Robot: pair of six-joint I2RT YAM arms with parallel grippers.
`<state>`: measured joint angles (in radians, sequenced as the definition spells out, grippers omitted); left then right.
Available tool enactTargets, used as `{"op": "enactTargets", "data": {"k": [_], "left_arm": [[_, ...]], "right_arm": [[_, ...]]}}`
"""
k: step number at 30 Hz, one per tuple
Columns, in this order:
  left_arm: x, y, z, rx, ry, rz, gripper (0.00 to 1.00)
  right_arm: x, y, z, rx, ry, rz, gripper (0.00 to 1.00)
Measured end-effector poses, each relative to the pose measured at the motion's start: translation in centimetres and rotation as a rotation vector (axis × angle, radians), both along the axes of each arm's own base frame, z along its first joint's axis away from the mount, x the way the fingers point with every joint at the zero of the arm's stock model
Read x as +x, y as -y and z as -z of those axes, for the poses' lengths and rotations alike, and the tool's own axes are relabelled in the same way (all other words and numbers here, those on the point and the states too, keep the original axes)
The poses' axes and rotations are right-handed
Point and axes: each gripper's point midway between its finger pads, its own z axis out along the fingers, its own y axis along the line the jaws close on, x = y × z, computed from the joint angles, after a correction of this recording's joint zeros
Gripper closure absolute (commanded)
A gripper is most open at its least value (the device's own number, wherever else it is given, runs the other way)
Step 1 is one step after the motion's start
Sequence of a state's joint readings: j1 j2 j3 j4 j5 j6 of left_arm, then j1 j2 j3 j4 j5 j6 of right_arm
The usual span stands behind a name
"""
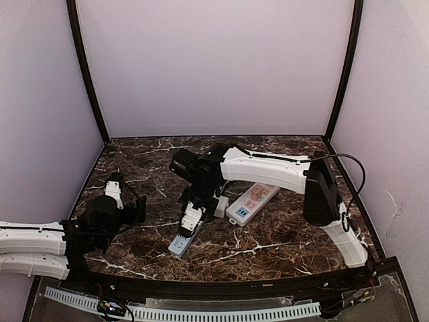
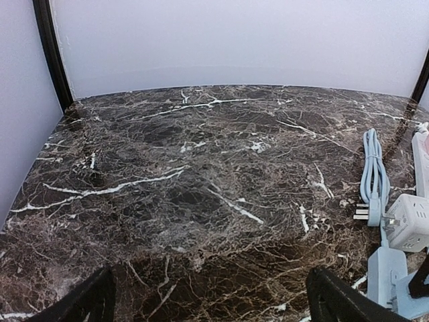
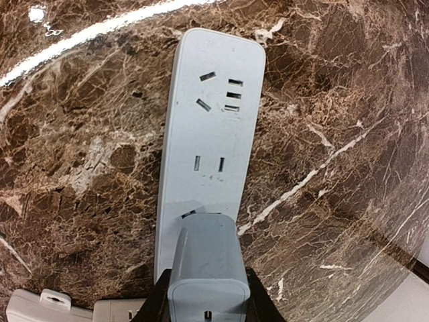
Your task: Insert the plug
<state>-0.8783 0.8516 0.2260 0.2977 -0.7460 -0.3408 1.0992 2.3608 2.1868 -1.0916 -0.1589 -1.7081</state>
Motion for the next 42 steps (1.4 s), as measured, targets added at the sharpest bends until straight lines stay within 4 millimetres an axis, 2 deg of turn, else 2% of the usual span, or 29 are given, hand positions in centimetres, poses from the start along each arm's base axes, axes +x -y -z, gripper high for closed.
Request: {"op": "enactTargets", "data": {"k": [31, 42], "left_arm": [[0.01, -0.13, -0.02, -0.004, 0.007, -0.005, 0.01], [-0.04, -0.25, 0.17, -0.002, 0.006, -0.008, 0.01]], "right_arm": [[-0.29, -0.96, 0.14, 0.028, 0.007, -0.005, 1.00], [-0.43, -0.58, 0.27, 0.020, 0.028, 0.017, 1.00]]}}
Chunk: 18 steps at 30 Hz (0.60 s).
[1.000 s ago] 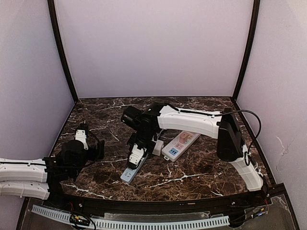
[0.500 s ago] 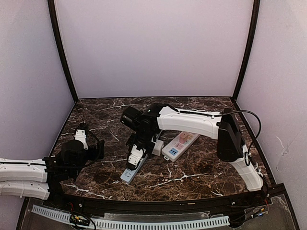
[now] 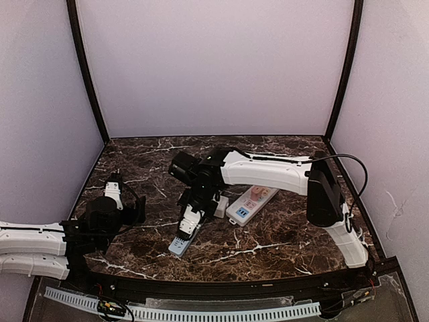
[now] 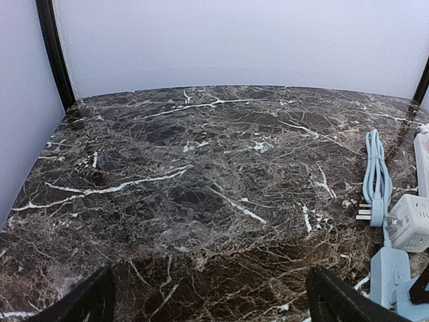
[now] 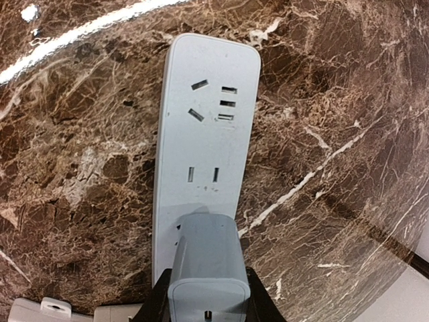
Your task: Insert the plug
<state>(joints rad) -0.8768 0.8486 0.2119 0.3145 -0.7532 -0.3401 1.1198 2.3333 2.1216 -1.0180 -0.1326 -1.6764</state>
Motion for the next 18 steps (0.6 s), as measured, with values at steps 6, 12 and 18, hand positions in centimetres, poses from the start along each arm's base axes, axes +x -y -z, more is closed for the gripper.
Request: {"op": "enactTargets", "data": {"k": [6, 12, 18], "left_arm": [[0.01, 0.01, -0.03, -0.001, 0.001, 0.000, 0.01], [0.01, 0.02, -0.03, -0.002, 0.001, 0.000, 0.01], [0.01, 0.03, -0.04, -0.001, 0.001, 0.001, 0.01]], "right_arm": [[-0.13, 0.22, 0.19, 0.000, -0.005, 0.013, 1.00], [-0.15, 0.21, 0.18, 0.002, -0.005, 0.011, 1.00], [0.09, -0.17, 0.24, -0.015, -0.008, 0.006, 1.00]]}}
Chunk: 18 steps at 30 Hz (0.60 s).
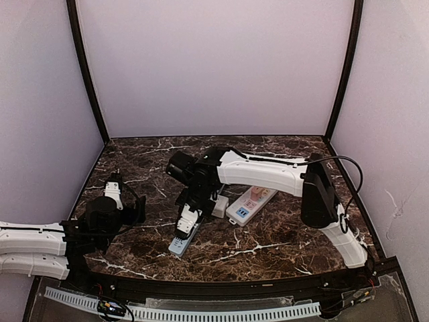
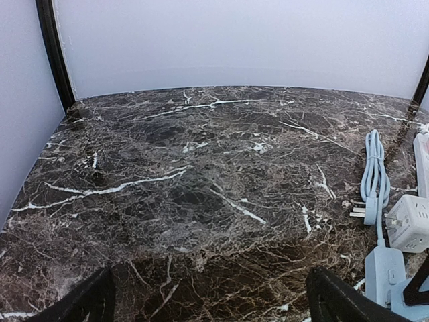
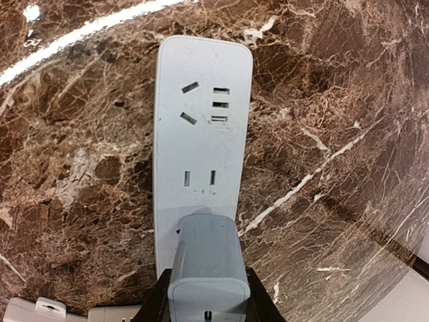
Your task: Insert the plug
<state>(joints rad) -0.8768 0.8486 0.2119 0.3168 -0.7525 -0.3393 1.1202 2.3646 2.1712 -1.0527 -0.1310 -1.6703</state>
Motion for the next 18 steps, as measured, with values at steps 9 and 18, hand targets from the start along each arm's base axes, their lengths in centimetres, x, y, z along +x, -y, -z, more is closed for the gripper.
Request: {"op": "enactTargets", "data": {"k": [9, 18], "left_arm": [[0.0, 0.0, 0.1, 0.012, 0.002, 0.004, 0.01], [0.0, 0.1, 0.1, 0.007, 0.002, 0.012, 0.01]], "right_arm": [[0.1, -0.3, 0.4, -0.004, -0.001, -0.011, 1.00], [-1.6, 1.3, 0.4, -0.014, -0.020, 0.012, 1.00]]}}
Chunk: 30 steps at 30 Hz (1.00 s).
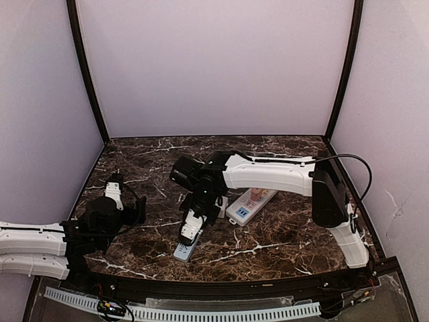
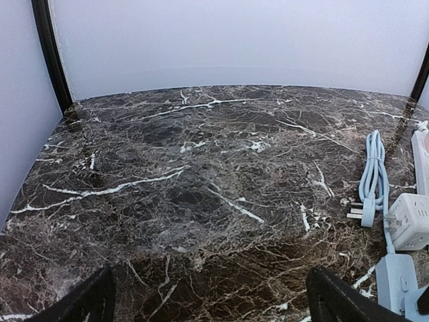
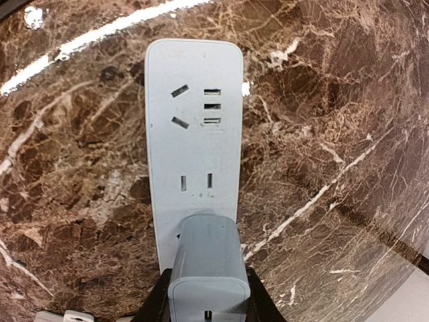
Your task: Insert the plug
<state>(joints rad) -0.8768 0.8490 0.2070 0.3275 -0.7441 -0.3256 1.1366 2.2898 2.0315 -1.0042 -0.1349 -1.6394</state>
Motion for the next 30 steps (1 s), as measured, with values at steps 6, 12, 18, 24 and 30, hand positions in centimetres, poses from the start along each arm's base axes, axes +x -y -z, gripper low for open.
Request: {"op": "enactTargets", "data": {"k": [6, 12, 18, 24, 30], "left_arm": [[0.0, 0.0, 0.0, -0.001, -0.001, 0.002, 0.01], [0.0, 0.0, 0.0, 0.000, -0.001, 0.003, 0.01], [0.0, 0.0, 0.0, 0.000, 0.000, 0.003, 0.01], [0.0, 0.0, 0.0, 0.002, 0.001, 0.004, 0.01], [0.0, 0.1, -0.1, 0.003, 0.001, 0.006, 0.01]], "right_arm": [[-1.5, 0.3, 0.0, -0.034, -0.005, 0.005, 1.00], [-1.6, 0.1, 0.2, -0.071, -0.014, 0.001, 1.00], [-1.6, -0.4, 0.6, -0.102, -0.039, -0.015, 1.00], [-1.7, -0.4, 0.9, -0.106, -0.061, -0.018, 1.00], [-1.8, -0.3, 1.7, -0.109, -0.090, -0.025, 1.00]]}}
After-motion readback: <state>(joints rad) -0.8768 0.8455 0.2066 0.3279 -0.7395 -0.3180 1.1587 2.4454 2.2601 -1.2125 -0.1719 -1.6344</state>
